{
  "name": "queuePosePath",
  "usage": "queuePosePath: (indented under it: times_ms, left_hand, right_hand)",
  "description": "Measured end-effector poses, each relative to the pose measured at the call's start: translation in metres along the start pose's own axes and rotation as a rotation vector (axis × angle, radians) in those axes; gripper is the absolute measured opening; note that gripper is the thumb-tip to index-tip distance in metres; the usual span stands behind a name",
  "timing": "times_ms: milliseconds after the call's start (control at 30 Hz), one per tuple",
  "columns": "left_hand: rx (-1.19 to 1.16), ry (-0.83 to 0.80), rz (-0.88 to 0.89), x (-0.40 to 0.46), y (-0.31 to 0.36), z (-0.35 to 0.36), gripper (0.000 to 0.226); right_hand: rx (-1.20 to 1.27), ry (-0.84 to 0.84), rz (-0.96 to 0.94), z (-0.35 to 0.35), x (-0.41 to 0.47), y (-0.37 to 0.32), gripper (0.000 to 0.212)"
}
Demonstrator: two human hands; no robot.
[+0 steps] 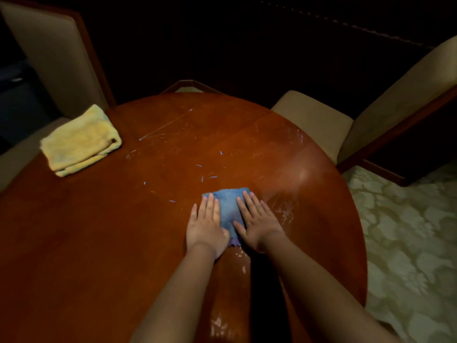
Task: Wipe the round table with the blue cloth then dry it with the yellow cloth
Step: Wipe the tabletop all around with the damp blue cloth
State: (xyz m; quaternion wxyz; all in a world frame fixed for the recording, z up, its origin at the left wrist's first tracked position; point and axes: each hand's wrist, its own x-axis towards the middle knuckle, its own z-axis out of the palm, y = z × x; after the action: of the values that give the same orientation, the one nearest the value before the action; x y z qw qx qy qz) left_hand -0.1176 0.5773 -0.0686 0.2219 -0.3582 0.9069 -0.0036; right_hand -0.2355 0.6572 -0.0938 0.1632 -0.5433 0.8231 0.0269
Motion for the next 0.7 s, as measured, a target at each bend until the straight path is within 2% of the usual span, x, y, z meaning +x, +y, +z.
queuePosePath:
  times_ms: [67, 167, 233, 300, 467, 533, 700]
  left_hand:
    - [-0.017, 0.001, 0.017, -0.026, 0.001, 0.01, 0.072]
    - [-0.007, -0.017, 0.042, -0.062, 0.0, 0.019, 0.072]
    - [-0.009, -0.018, 0.053, -0.079, -0.002, 0.026, 0.072]
    - [-0.003, -0.02, 0.066, -0.092, -0.002, 0.03, 0.072]
    - [0.033, -0.024, 0.074, -0.105, -0.003, 0.035, 0.072]
    - [0.033, -0.027, 0.074, -0.104, -0.003, 0.036, 0.072]
    - [0.015, -0.066, 0.063, -0.1, 0.001, 0.034, 0.073]
  right_hand:
    - [0.005, -0.031, 0.007, 0.008, -0.025, -0.01, 0.101]
    - [0.005, -0.015, 0.035, 0.018, -0.056, -0.024, 0.12]
    - [-0.046, 0.074, 0.061, 0.022, -0.072, -0.03, 0.104]
    - [0.011, 0.053, 0.066, 0.03, -0.085, -0.038, 0.083]
    - [0.084, -0.002, 0.096, 0.044, -0.097, -0.045, 0.066]
    - [0.082, -0.018, 0.079, 0.045, -0.097, -0.045, 0.064]
    - [0.033, 0.006, 0.055, 0.039, -0.097, -0.039, 0.079]
